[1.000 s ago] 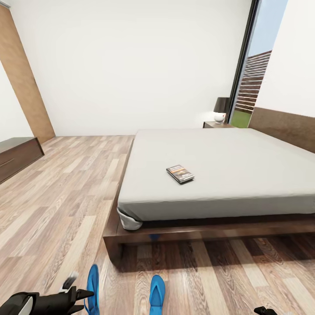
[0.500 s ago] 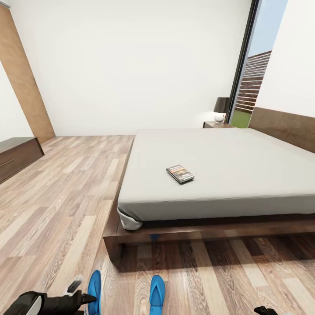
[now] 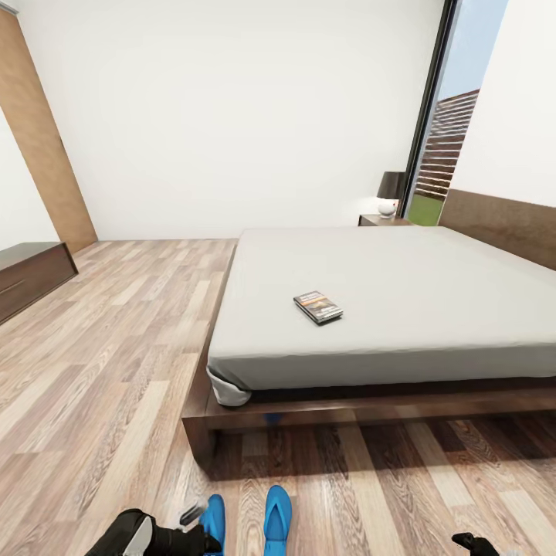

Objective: In the bedroom, move the book from the bed onto either nightstand, and place the two sandals side by side next to the bed.

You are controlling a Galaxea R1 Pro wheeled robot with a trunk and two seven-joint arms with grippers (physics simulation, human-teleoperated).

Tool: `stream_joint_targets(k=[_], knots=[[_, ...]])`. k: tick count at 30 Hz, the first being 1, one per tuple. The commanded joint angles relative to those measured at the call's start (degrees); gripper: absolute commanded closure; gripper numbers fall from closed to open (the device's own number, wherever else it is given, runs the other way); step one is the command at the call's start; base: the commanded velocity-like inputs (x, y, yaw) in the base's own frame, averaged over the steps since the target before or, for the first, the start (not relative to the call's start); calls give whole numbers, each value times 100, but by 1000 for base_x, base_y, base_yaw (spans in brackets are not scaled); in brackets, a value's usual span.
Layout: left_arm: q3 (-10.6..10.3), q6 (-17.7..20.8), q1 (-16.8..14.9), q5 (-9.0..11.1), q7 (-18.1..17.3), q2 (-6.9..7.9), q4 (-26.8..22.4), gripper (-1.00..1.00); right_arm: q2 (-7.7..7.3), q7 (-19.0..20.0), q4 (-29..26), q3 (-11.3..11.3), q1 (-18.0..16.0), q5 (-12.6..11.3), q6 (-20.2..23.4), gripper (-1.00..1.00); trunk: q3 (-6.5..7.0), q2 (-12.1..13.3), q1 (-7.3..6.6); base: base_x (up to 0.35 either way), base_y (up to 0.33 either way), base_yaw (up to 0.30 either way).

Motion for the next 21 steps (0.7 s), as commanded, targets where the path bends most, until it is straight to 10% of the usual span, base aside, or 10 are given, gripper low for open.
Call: stream_joint_targets(k=[1, 8, 21], knots=[[26, 0, -36, 21, 187, -98, -3, 100, -23, 89, -67, 33, -9, -119, 13, -100, -5, -2, -1, 0, 0, 0], [25, -75, -317, 16, 556, -427, -12, 100, -46, 1083, -681, 0, -9, -335, 2, -100, -5, -2, -1, 0, 0, 0], [-1, -16, -696, 9, 556, -601, -231, 100, -20, 3035, -782, 112, -9, -281, 0, -100, -5, -2, -1, 0, 0, 0]])
